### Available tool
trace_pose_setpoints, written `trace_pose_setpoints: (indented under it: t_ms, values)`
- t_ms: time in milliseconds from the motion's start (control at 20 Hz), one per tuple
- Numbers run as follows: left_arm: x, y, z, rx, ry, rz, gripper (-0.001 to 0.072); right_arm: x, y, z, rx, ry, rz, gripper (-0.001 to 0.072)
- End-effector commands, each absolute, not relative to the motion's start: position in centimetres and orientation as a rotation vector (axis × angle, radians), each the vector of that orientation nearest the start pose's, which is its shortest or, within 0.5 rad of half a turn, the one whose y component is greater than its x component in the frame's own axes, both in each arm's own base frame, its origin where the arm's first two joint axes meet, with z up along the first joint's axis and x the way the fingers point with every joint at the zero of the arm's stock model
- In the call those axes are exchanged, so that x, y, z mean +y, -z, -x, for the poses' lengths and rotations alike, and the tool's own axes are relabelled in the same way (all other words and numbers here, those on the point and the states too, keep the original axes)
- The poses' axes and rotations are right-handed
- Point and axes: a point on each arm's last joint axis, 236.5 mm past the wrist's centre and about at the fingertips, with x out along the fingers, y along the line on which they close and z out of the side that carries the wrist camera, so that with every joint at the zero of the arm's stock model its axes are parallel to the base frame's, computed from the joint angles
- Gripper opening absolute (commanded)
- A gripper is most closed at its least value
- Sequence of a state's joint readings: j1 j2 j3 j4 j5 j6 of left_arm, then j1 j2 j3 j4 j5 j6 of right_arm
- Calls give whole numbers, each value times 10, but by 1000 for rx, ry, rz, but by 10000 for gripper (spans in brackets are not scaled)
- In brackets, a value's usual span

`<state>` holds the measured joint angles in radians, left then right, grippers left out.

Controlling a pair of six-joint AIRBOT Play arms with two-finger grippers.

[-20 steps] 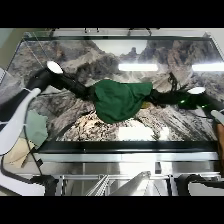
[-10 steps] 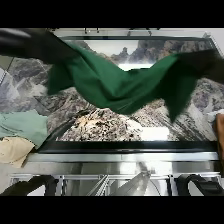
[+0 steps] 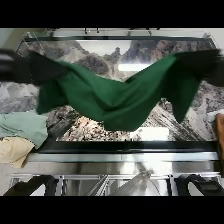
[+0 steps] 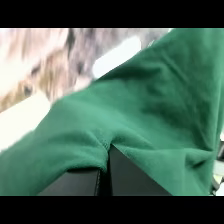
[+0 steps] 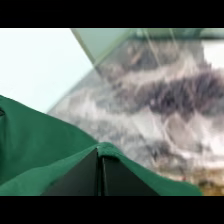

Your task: Fold the shirts.

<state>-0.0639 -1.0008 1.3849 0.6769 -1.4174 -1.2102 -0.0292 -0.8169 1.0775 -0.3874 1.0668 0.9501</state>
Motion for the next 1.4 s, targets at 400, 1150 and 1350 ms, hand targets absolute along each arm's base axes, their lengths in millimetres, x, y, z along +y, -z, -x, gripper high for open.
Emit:
trace_pose_setpoints:
  t_ms: [400, 1150, 1350]
  values:
    - [-111, -53, -371, 1318, 680, 470, 349, 89, -46, -380, 1125, -443, -562, 655]
    - [-107, 111, -396, 1516, 520, 629, 349, 226, 117, -337, 1363, -501, -678, 308]
    - [-130, 97, -413, 1526, 632, 560, 11, 240, 101, -352, 1284, -577, -738, 12]
